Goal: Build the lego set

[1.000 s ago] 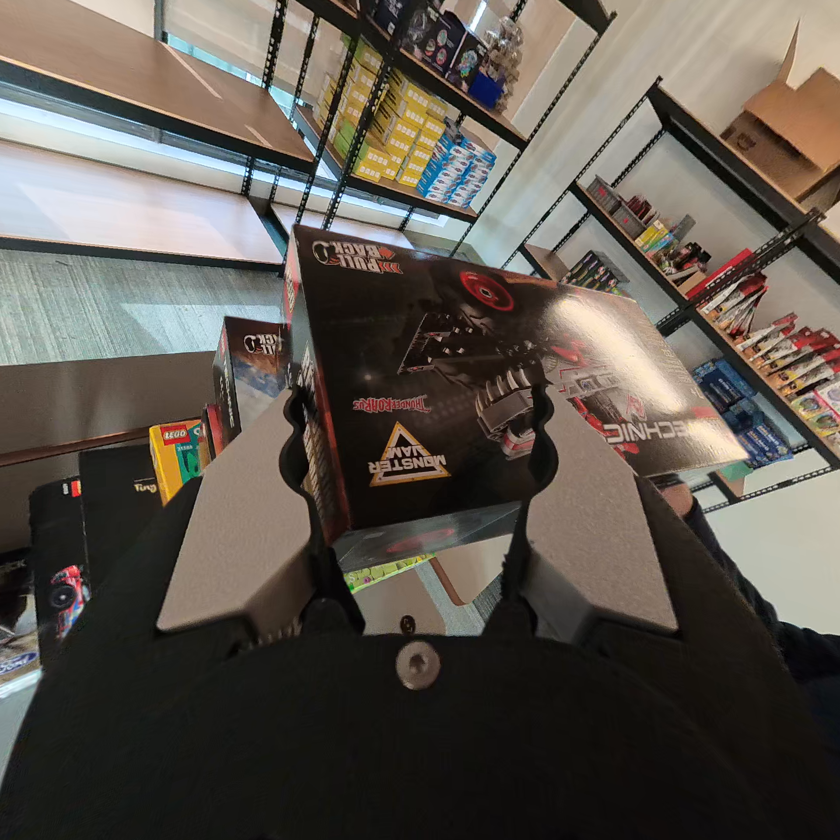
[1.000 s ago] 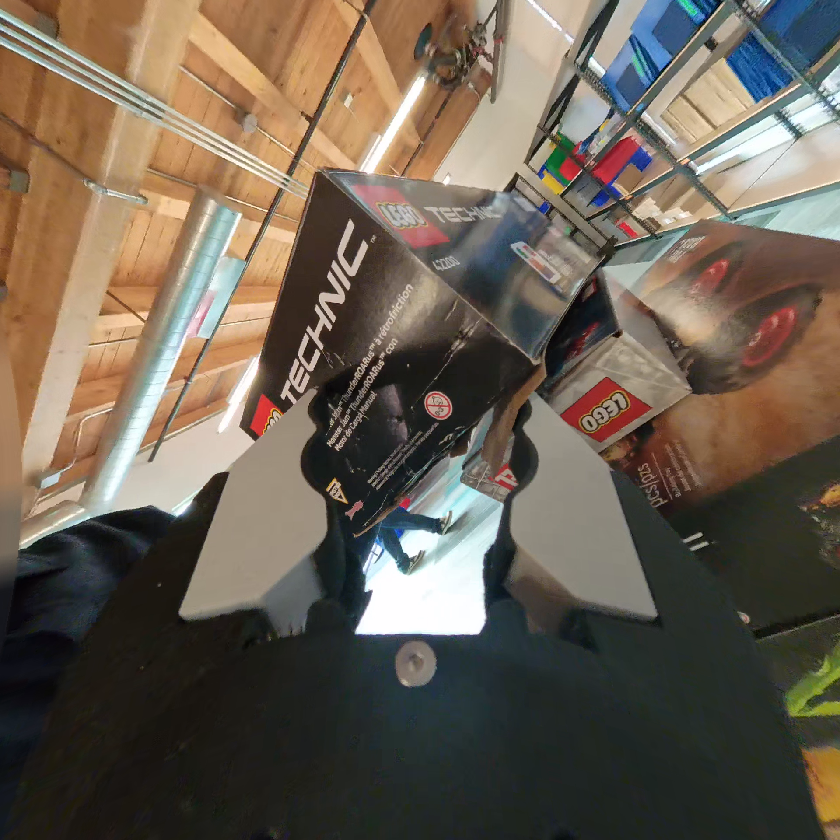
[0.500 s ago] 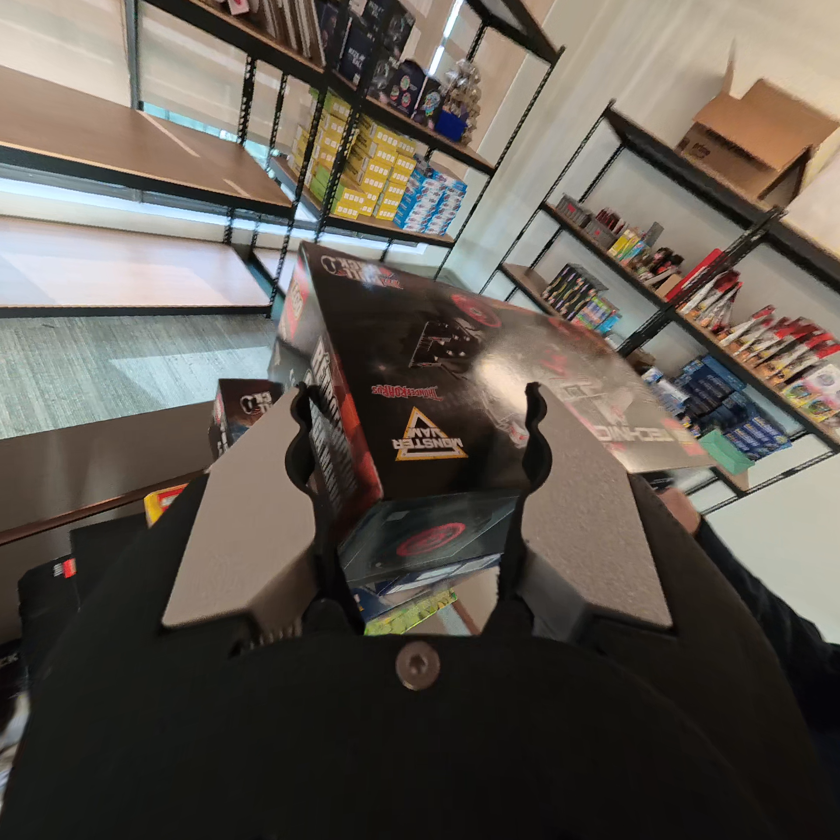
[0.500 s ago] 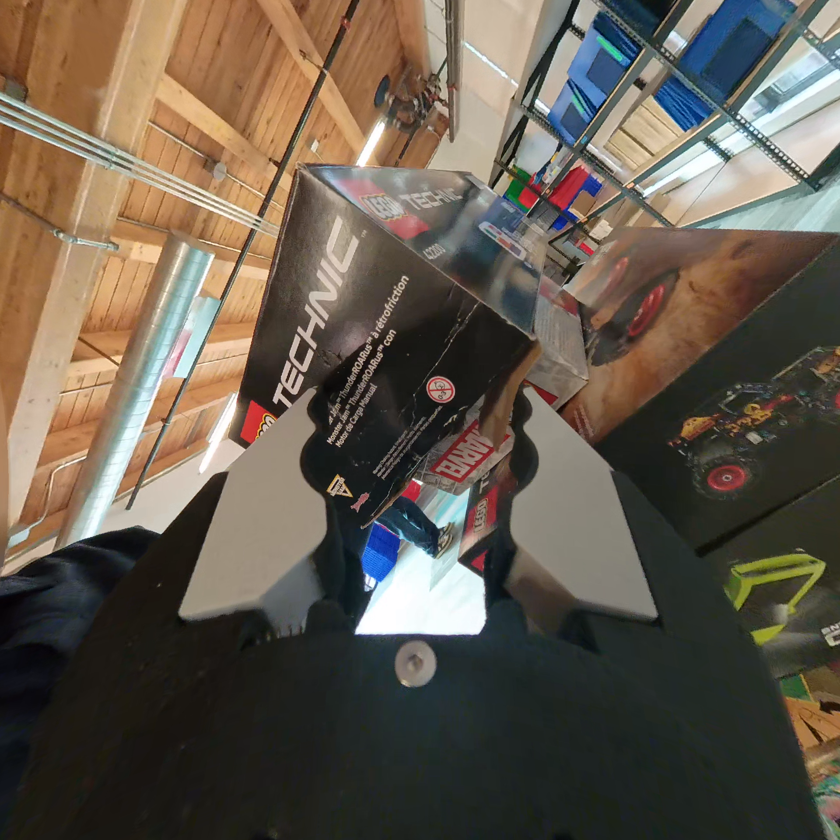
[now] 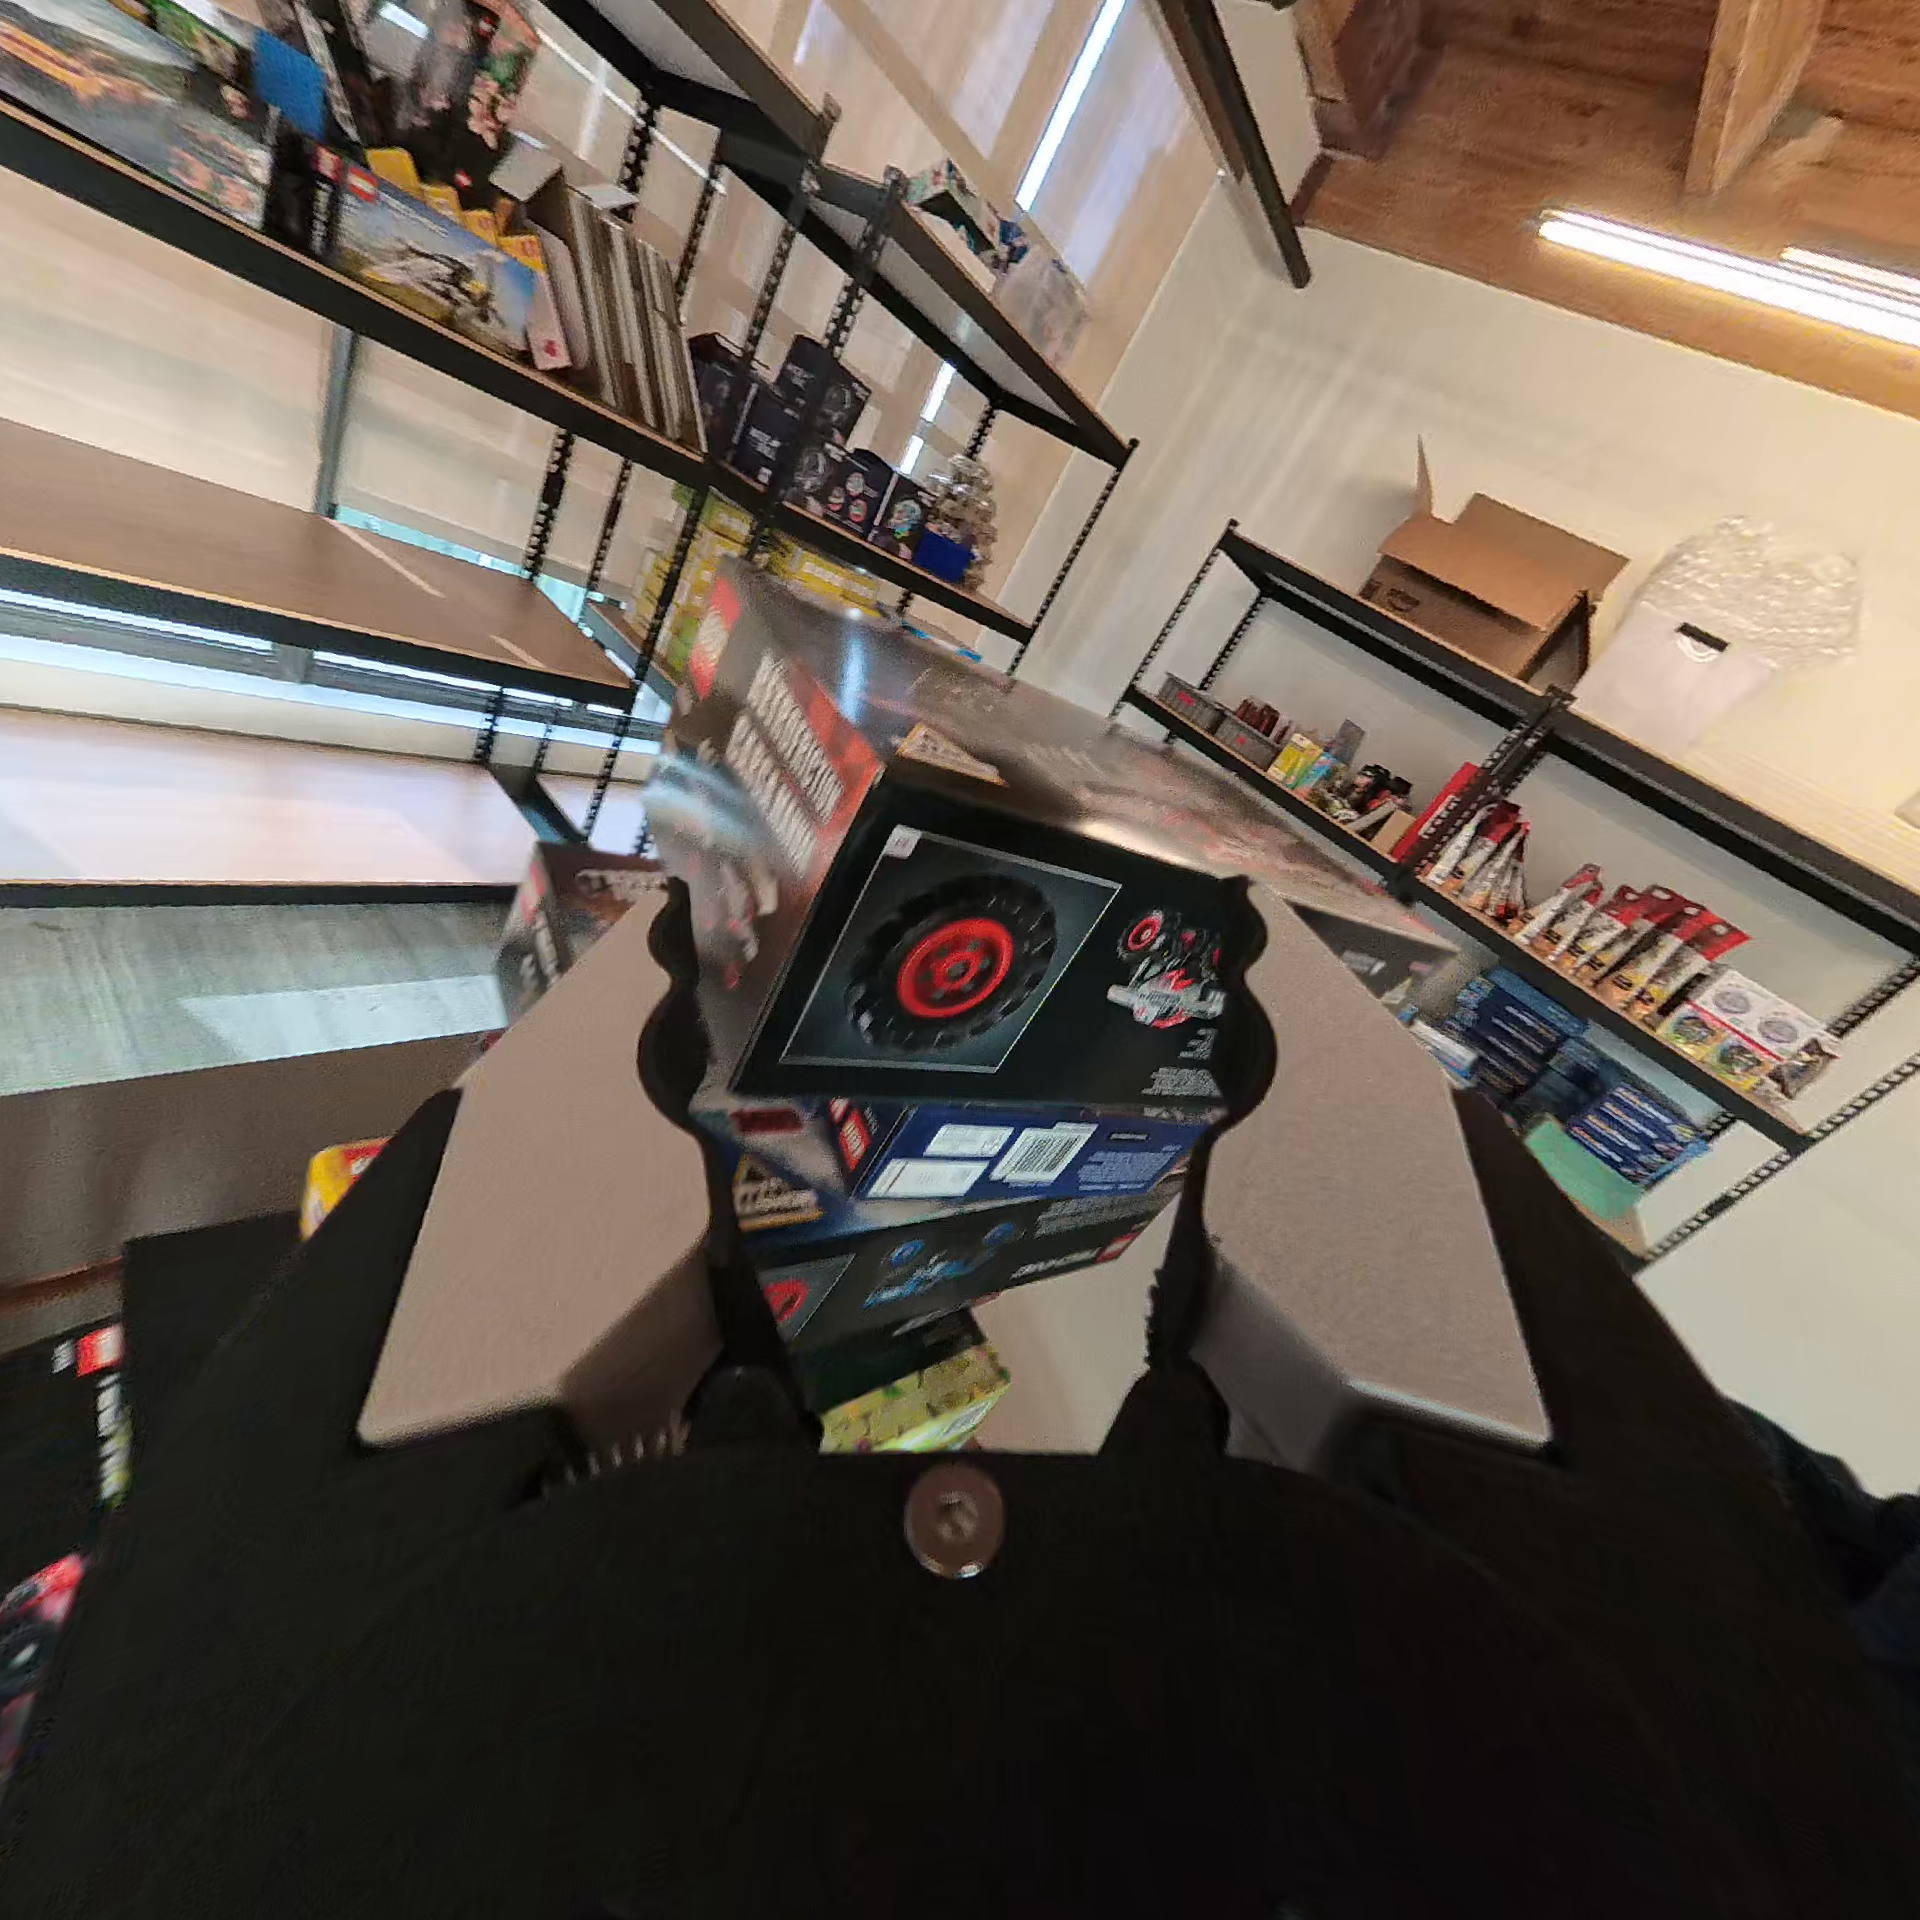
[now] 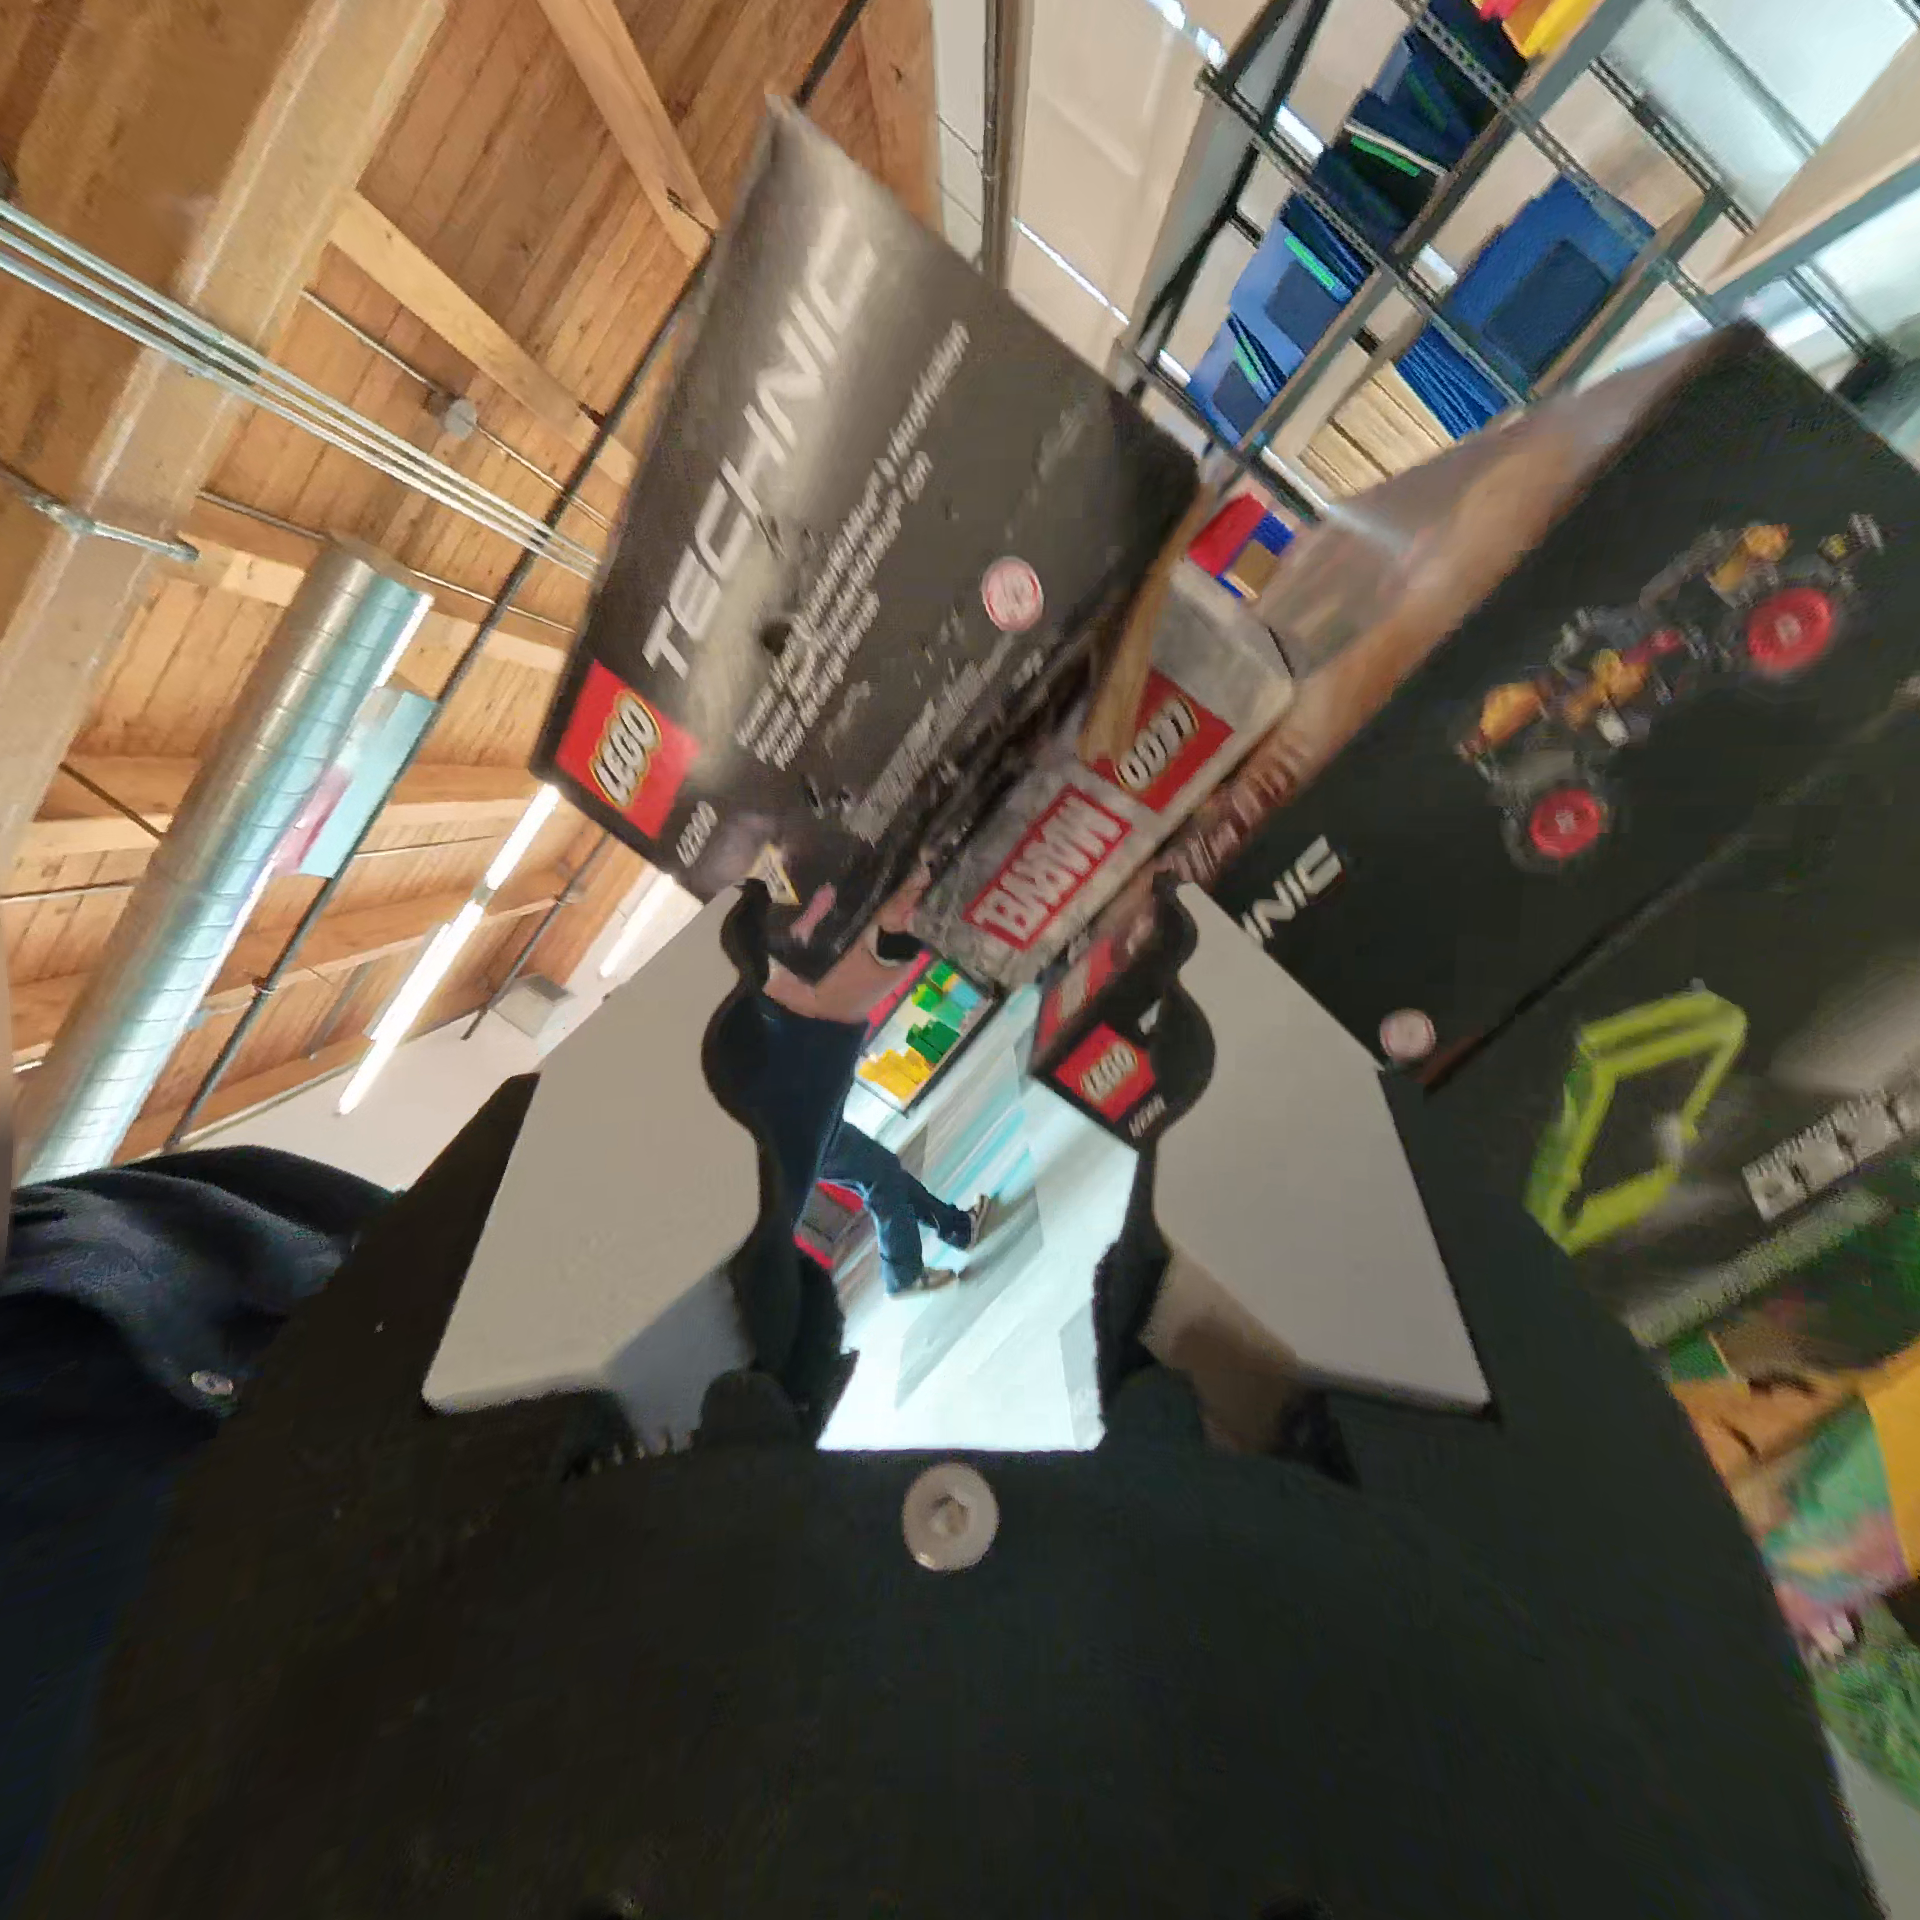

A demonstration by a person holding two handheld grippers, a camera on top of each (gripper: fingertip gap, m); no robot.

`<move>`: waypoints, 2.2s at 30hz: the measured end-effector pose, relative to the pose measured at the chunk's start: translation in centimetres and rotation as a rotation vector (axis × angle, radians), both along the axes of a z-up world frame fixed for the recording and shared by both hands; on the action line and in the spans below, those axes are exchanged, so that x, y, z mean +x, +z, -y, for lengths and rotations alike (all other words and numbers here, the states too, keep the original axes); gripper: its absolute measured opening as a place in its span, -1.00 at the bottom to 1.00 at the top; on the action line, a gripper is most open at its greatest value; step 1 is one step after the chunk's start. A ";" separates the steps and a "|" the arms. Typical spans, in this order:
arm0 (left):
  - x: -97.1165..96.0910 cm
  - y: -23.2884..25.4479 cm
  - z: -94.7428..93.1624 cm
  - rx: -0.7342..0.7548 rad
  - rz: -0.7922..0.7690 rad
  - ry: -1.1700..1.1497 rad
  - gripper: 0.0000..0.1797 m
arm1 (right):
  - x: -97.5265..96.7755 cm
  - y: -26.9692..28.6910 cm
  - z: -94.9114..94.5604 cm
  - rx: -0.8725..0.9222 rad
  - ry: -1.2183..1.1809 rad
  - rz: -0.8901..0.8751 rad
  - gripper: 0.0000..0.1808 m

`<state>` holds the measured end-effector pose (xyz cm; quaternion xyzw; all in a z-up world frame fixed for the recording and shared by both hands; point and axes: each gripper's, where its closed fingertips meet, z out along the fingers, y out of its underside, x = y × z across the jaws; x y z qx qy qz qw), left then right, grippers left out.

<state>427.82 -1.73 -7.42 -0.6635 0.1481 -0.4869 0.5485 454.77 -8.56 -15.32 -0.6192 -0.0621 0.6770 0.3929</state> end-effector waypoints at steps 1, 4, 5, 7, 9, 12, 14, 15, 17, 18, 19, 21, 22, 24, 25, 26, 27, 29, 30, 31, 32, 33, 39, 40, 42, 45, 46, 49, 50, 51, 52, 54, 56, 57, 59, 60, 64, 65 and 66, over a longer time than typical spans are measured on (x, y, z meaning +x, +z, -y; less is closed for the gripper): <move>-0.9 -0.6 0.4 -0.003 -0.010 0.019 0.09 | 0.1 -0.7 0.8 -0.003 0.006 0.008 -0.17; -3.9 -4.2 1.9 -0.063 -0.055 0.069 0.07 | -0.1 -2.8 3.8 0.026 0.049 0.031 -0.19; -4.9 -5.9 2.6 -0.088 -0.074 0.084 0.06 | -0.3 -3.8 4.9 0.035 0.063 0.052 -0.20; -6.9 -10.2 4.4 -0.157 -0.142 0.121 0.02 | -1.0 -5.8 7.1 0.031 0.095 0.079 -0.23; -8.6 -15.1 6.9 -0.248 -0.195 0.140 -0.02 | -2.7 -7.5 9.7 0.021 0.176 0.077 -0.27; -9.8 -21.4 11.8 -0.408 -0.127 0.112 -0.12 | -7.6 -9.1 14.0 -0.005 0.356 0.019 -0.38; -10.2 -25.4 15.3 -0.510 -0.103 0.096 -0.17 | -11.8 -10.9 16.8 -0.032 0.486 0.039 -0.42; -10.3 -27.3 16.9 -0.551 -0.108 0.085 -0.17 | -14.0 -11.6 18.0 -0.039 0.541 0.050 -0.43; -10.9 -30.4 19.8 -0.613 -0.141 0.079 -0.16 | -18.4 -12.6 19.7 -0.055 0.622 0.055 -0.44; -11.4 -31.4 20.9 -0.634 -0.143 0.086 -0.16 | -20.3 -12.6 20.4 -0.057 0.663 0.041 -0.44; -11.8 -32.0 21.7 -0.653 -0.128 0.090 -0.16 | -22.1 -12.5 20.9 -0.058 0.699 0.031 -0.44; -12.6 -32.4 22.7 -0.675 -0.097 0.107 -0.15 | -25.2 -12.5 21.7 -0.064 0.768 0.030 -0.44; -13.0 -32.4 23.0 -0.674 -0.094 0.115 -0.16 | -26.5 -12.5 22.1 -0.060 0.805 0.037 -0.44; -13.8 -32.8 23.2 -0.674 -0.116 0.123 -0.15 | -28.7 -13.0 22.7 -0.047 0.874 0.083 -0.44; -14.2 -33.0 23.2 -0.677 -0.128 0.131 -0.15 | -29.6 -13.7 22.9 -0.035 0.903 0.131 -0.43; -14.7 -33.2 23.0 -0.678 -0.129 0.140 -0.14 | -30.5 -14.4 23.0 -0.016 0.929 0.177 -0.41; -15.1 -33.2 22.7 -0.679 -0.124 0.151 -0.13 | -31.2 -14.9 23.1 0.000 0.950 0.209 -0.40; -15.8 -33.3 22.0 -0.681 -0.114 0.168 -0.13 | -32.3 -15.3 22.7 0.003 0.981 0.221 -0.40; -16.0 -33.4 21.6 -0.685 -0.111 0.170 -0.13 | -32.9 -15.5 22.2 -0.002 0.984 0.223 -0.38; -16.2 -33.6 21.1 -0.690 -0.112 0.171 -0.13 | -33.4 -15.8 21.7 -0.010 0.986 0.227 -0.37; -16.5 -33.8 20.5 -0.694 -0.116 0.173 -0.13 | -33.8 -16.2 21.2 -0.017 0.990 0.229 -0.36; -16.7 -34.0 19.9 -0.698 -0.122 0.174 -0.12 | -34.2 -16.7 20.7 -0.018 0.993 0.244 -0.36; -20.4 -33.3 12.8 -0.693 -0.110 0.250 0.00 | -36.4 -19.3 17.0 -0.020 1.060 0.327 -0.36; -21.3 -33.1 11.3 -0.689 -0.109 0.268 0.01 | -36.8 -19.4 16.2 -0.001 1.068 0.336 -0.36; -23.4 -32.9 8.1 -0.695 -0.114 0.298 0.08 | -37.7 -20.1 14.9 0.037 1.092 0.381 -0.34; -26.3 -31.6 3.0 -0.684 -0.045 0.320 0.15 | -39.3 -21.0 12.7 0.067 1.085 0.438 -0.28; -27.3 -31.3 1.3 -0.675 -0.033 0.333 0.19 | -39.9 -21.4 12.0 0.093 1.076 0.471 -0.24; -29.5 -31.2 -2.9 -0.674 -0.055 0.339 0.28 | -42.2 -22.5 9.0 0.161 0.962 0.601 -0.02; -30.0 -31.4 -4.2 -0.676 -0.059 0.328 0.29 | -43.3 -22.3 7.9 0.169 0.914 0.607 0.03; -30.5 -31.6 -5.4 -0.678 -0.062 0.315 0.29 | -44.4 -22.3 6.3 0.168 0.848 0.624 0.03; -31.0 -32.0 -6.7 -0.680 -0.067 0.306 0.30 | -45.5 -22.3 4.4 0.159 0.765 0.642 0.05; -32.1 -33.2 -9.1 -0.689 -0.071 0.286 0.29 | -47.6 -22.4 0.1 0.153 0.589 0.661 0.28; -33.3 -34.9 -11.5 -0.711 -0.084 0.264 0.31 | -48.8 -23.8 -5.0 0.145 0.416 0.771 0.45; -33.9 -35.8 -12.7 -0.724 -0.090 0.254 0.33 | -49.0 -24.6 -7.8 0.134 0.323 0.830 0.55; -34.9 -37.5 -15.0 -0.754 -0.084 0.221 0.35 | -48.8 -26.4 -13.1 0.046 0.145 0.929 0.65; -35.5 -38.4 -16.1 -0.773 -0.090 0.206 0.36 | -48.5 -27.2 -15.2 -0.023 0.082 0.954 0.67; -37.3 -41.8 -19.2 -0.856 -0.096 0.139 0.34 | -47.3 -30.6 -21.5 -0.220 -0.102 0.997 0.68; -37.2 -42.5 -19.7 -0.869 -0.102 0.106 0.31 | -46.9 -32.2 -22.3 -0.259 -0.118 1.041 0.67; -36.9 -43.0 -20.0 -0.881 -0.108 0.061 0.26 | -46.6 -33.7 -22.8 -0.324 -0.116 1.060 0.65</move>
